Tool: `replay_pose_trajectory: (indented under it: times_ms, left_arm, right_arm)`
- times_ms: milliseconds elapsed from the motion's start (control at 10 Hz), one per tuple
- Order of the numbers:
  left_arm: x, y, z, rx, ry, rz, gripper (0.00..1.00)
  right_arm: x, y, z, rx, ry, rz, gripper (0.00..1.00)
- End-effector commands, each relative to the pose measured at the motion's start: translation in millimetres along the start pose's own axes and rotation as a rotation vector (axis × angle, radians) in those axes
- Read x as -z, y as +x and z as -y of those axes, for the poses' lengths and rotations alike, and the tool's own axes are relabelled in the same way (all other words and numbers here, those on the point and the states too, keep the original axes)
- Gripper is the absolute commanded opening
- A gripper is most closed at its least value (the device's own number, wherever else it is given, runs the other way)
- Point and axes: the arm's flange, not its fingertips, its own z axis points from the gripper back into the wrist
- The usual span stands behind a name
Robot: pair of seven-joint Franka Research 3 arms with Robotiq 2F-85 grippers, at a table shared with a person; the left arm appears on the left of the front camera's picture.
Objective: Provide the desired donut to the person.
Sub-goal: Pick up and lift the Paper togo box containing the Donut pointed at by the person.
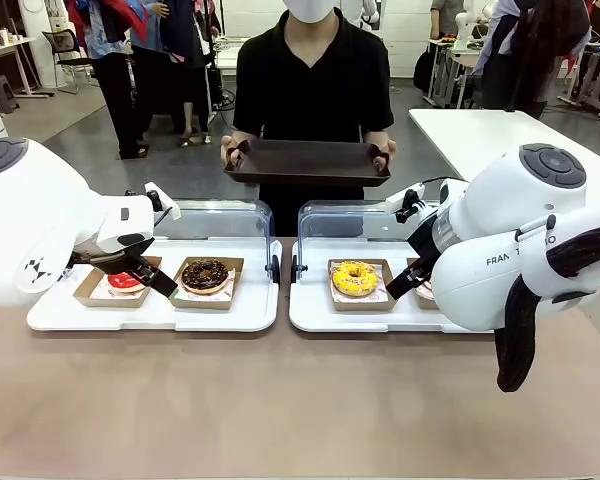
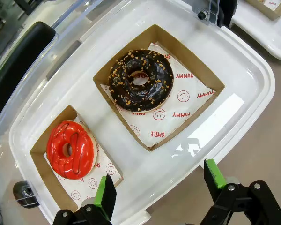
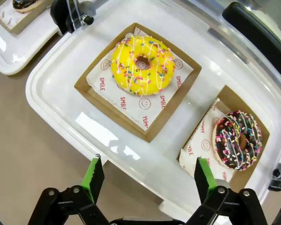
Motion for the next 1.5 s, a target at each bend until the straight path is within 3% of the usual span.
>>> replay_pose_trajectory:
  times_ms: [0, 100, 400, 600, 800, 1100, 1200, 1400]
  left_arm:
    - [0, 0, 0, 0.000, 0.000, 0.000, 1.00]
    - [-20, 2, 3, 0.020, 0.004, -0.046, 1.00]
    - [-104, 21, -19, 0.060, 0.024, -0.056, 1.00]
    - [-149, 40, -39, 0.057, -0.017, -0.106, 1.00]
    - [-183, 57, -56, 0.045, -0.034, -0.091, 1.00]
    - [-204, 62, -61, 0.053, -0.017, -0.077, 1.00]
    - [-207, 62, -60, 0.031, -0.003, -0.078, 1.00]
    - [-207, 62, -60, 0.031, -0.003, -0.078, 1.00]
  right_arm:
    - [0, 0, 0, 0.000, 0.000, 0.000, 1.00]
    - [0, 0, 0, 0.000, 0.000, 0.000, 1.00]
    - [-91, 23, 4, -0.006, -0.058, 0.016, 1.00]
    - [-150, 52, 22, 0.018, -0.030, -0.050, 1.00]
    - [-187, 74, 20, 0.005, -0.056, -0.097, 1.00]
    - [-206, 71, 14, 0.006, -0.102, -0.115, 1.00]
    - [-214, 77, 17, -0.011, -0.040, -0.082, 1.00]
    - [-214, 77, 17, -0.011, -0.040, -0.082, 1.00]
